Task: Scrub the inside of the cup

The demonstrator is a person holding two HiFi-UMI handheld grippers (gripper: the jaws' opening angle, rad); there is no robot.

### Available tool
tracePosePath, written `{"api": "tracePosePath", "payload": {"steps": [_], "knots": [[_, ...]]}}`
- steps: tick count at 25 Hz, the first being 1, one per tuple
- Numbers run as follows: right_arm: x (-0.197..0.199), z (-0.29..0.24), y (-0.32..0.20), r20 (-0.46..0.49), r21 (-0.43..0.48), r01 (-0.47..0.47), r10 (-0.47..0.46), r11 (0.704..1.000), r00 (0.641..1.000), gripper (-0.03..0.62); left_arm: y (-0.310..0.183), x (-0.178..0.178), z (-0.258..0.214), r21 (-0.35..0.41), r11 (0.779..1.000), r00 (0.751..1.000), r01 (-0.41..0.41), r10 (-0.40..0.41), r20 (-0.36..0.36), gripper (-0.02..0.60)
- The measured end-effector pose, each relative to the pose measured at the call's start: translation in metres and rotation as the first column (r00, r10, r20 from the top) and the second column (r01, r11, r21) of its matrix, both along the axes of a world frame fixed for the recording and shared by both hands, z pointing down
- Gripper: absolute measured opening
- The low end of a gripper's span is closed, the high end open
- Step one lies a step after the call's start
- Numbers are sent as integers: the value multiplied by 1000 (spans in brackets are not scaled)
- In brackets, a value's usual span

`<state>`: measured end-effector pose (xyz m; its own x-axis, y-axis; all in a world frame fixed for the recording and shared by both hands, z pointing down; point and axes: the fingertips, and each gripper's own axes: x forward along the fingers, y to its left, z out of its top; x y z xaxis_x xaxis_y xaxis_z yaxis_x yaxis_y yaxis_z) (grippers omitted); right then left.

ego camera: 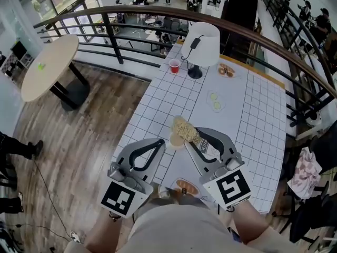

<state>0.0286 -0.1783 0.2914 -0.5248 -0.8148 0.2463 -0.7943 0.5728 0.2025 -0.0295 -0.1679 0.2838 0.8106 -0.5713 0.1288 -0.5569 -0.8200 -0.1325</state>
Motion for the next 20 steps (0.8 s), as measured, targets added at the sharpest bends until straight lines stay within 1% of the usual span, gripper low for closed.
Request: {"api": "tracePosePath", "payload": {"steps": [2,5,8,12,15,18,20], "knots": [[1,-7,5,25,19,-10,9,1000,1000,114,4,-1,-7,37,999,1000,-2,2,-9,14],[0,-24,18,81,32,-14,11,999,997,114,13,-8,-20,88,996,999,32,-30,-22,14],[3,-35,32,79,55,-32,28,998,996,114,19,-16,-29,138,988,997,68,-63,-41,14],[8,-33,39,115,41,-32,27,999,993,112,22,-19,-31,188,978,994,88,-73,-87,14],[10,-21,39,114,22,-46,43,999,993,112,25,-16,-19,185,979,995,89,-77,-69,14],[11,-12,41,75,14,-53,51,999,996,112,26,-14,-12,170,982,996,86,-79,-50,14],[12,-11,41,71,6,-58,57,998,996,112,24,-12,-12,170,982,996,81,-75,-42,14]]}}
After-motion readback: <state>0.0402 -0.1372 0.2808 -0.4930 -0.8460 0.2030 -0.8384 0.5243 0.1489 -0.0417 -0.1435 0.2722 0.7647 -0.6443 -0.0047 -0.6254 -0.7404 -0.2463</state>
